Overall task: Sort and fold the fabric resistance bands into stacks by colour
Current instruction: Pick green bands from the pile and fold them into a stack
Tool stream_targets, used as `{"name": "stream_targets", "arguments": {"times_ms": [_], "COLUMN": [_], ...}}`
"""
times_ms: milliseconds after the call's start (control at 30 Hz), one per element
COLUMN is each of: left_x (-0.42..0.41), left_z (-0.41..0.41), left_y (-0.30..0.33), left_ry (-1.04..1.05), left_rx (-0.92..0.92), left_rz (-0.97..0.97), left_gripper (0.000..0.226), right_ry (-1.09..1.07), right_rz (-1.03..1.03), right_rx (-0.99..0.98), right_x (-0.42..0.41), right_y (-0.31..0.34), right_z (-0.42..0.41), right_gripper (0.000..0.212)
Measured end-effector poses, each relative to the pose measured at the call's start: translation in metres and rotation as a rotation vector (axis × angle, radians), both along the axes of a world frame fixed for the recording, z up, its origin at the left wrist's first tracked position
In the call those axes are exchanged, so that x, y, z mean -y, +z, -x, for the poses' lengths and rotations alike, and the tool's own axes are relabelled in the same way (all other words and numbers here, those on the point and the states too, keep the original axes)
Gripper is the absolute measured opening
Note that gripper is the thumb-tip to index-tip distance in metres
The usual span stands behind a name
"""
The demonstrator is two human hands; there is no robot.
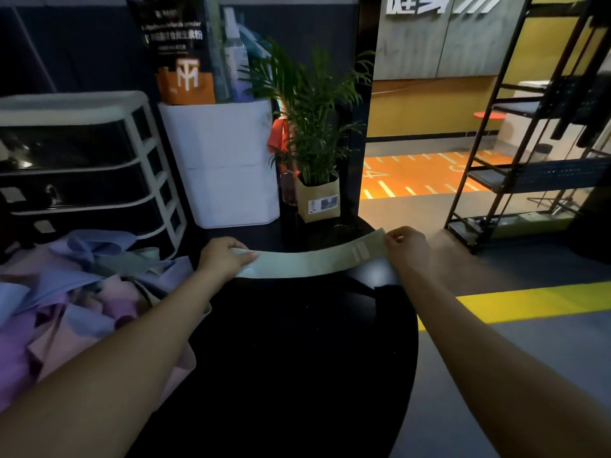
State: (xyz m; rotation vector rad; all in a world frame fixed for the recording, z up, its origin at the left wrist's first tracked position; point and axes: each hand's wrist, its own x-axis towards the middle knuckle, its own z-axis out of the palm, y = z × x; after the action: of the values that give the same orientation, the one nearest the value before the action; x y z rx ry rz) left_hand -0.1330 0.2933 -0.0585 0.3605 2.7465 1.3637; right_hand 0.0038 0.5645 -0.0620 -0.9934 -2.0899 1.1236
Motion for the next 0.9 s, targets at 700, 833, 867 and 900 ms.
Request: {"name": "stream_targets", "arguments": {"times_ms": [700, 833, 867, 900], "left_x": [-0.018, -0.016, -0.015, -0.014], "left_z": [-0.014, -0.029, -0.03, -0.032], "left_y": [-0.027, -0.034, -0.037, -0.039], "left_ry": [-0.188, -0.297, -0.319, -0.331], "left_rx": [-0.37, -0.348, -0.329, -0.314], "left_rz": [0.356, 0.426, 0.45, 0.464], "left_gripper": [0.021, 0.034, 0.037, 0.039], "right_ry": [0.179, 0.395, 0.411, 0.416], "right_rz": [-0.386, -0.504, -0.528, -0.55], "right_rx": [0.156, 0.19, 0.216, 0.237], "right_x": [0.008, 0.027, 0.029, 0.029], "right_y": [-0.031, -0.038, -0.041, -0.043], "right_z": [0.008, 0.004, 0.003, 0.001], "right_gripper": [0.025, 0.028, 0.027, 0.025]}}
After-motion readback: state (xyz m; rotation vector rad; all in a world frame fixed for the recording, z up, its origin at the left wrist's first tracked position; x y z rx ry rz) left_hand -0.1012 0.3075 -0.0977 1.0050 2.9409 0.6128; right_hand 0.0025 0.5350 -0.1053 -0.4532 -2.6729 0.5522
